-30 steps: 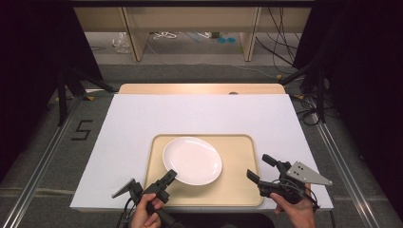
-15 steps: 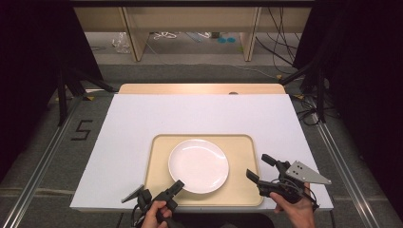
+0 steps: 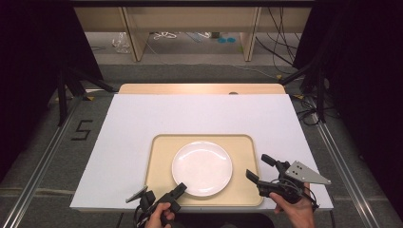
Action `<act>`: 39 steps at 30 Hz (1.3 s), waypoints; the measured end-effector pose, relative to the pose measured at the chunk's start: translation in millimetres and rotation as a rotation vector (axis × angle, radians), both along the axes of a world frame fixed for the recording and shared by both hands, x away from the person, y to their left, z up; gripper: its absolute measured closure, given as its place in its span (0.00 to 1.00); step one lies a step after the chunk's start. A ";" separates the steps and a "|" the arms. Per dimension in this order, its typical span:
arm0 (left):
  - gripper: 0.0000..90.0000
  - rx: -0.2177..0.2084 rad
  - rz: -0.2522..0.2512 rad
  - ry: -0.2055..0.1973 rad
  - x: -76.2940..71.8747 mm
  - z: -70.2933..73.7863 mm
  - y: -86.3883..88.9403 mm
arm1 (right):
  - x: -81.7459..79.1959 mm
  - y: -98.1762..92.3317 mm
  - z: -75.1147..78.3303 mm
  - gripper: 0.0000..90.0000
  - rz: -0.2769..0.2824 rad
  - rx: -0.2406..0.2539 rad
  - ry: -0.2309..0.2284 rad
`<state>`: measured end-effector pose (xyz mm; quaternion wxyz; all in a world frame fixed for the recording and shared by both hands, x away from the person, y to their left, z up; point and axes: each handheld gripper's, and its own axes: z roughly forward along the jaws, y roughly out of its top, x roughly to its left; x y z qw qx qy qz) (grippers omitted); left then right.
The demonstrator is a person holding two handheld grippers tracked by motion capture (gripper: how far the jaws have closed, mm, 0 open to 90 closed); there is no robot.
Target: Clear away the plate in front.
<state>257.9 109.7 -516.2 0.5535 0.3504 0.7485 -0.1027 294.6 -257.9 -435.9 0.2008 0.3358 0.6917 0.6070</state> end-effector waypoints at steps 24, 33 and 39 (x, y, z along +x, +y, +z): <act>0.43 0.285 -0.045 -0.188 13.7 20.7 4.1 | -2.4 0.1 1.1 0.23 0.001 -0.007 0.017; 0.35 0.420 -0.157 -0.285 21.6 31.2 17.8 | -2.4 1.2 0.7 0.22 -0.001 0.007 0.013; 0.23 0.509 -0.203 -0.382 30.9 40.4 21.5 | -2.6 0.3 1.0 0.22 0.001 -0.004 0.019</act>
